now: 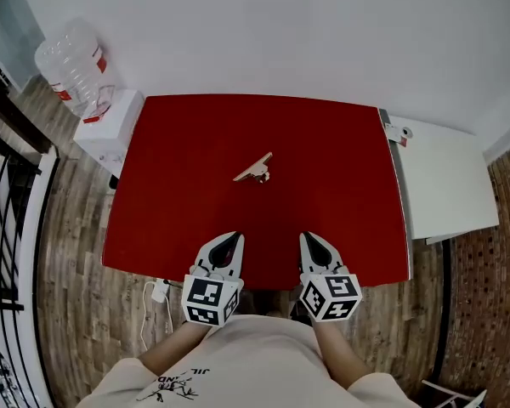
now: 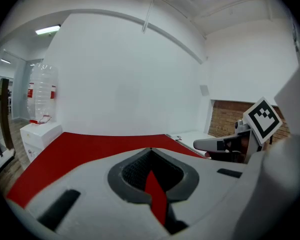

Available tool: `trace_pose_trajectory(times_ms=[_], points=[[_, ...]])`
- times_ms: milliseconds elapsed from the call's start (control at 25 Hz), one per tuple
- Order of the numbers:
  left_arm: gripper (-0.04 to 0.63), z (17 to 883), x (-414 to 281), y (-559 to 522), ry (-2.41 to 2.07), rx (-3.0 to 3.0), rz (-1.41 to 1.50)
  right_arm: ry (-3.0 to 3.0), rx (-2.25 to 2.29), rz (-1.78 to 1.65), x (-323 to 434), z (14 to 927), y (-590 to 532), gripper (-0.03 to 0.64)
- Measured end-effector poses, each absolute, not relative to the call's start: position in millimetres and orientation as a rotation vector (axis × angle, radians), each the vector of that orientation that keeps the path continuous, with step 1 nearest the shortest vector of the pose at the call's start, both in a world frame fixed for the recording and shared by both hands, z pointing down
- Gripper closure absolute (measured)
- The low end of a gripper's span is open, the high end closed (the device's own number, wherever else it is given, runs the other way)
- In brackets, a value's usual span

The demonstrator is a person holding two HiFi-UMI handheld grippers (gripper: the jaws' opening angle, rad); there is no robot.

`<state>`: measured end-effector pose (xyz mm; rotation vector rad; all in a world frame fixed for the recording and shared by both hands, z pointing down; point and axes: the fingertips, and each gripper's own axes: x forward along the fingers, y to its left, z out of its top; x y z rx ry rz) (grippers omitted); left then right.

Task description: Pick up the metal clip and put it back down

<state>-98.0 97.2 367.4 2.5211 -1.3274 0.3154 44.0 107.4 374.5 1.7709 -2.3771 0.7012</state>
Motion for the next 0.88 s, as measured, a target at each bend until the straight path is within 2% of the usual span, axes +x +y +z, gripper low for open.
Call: trace_pose_trajectory(times_ms=[280,880], points=[[0.591,365,-105,44,-1.221,2.581,0.332,-2.339,1.827,0.665,25,367,57,0.611],[0.591,369,-84,1,-1.242,2.517,0.337,-2.337,1.760,0.659,38,366,13,0.611]])
